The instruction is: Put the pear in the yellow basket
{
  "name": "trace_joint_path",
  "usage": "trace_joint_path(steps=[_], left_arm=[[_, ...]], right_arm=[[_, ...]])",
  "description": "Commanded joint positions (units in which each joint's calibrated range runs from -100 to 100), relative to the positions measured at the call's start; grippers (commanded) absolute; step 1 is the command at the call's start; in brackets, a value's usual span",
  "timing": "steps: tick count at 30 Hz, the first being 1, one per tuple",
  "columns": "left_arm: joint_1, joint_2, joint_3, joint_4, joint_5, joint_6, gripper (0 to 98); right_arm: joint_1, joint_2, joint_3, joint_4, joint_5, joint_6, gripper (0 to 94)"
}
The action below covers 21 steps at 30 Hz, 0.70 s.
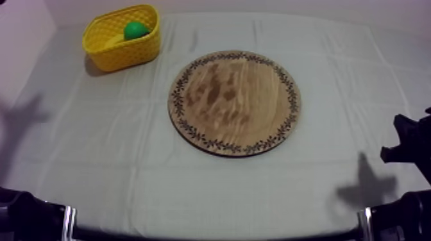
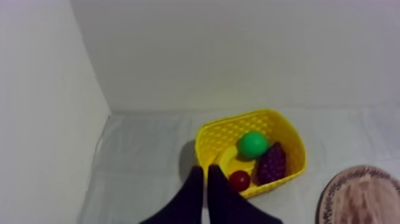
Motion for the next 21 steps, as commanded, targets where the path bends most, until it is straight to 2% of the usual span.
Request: trace_joint_path(steps=[1,4,9,15,21], left_arm=[[0.62,-16.49,14.52,-0.62,-2.8,2.29,0.1],[1.81,-25.83,23.97,-1.63,-5.41,3.85,0.1],[3.68,-39.54,38.84,-3.02,-8.7,4.5,0.0],[5.82,-50.83,49.71,-5.49,-7.79,6.6,0.0],[6.21,-57.05,56.54,-6.19,-7.1,6.89,0.0]], right_arm=[[-0.01,0.01,0.05,0.01,0.12,0.01,0.5],[0.04,0.01,0.05,0.01,0.12,0.01,0.5],[0.06,0.01,0.05,0.01,0.12,0.01,0.5],[0.07,0.01,0.05,0.01,0.12,0.02,0.5],[0.07,0.01,0.05,0.01,0.12,0.04,0.5]])
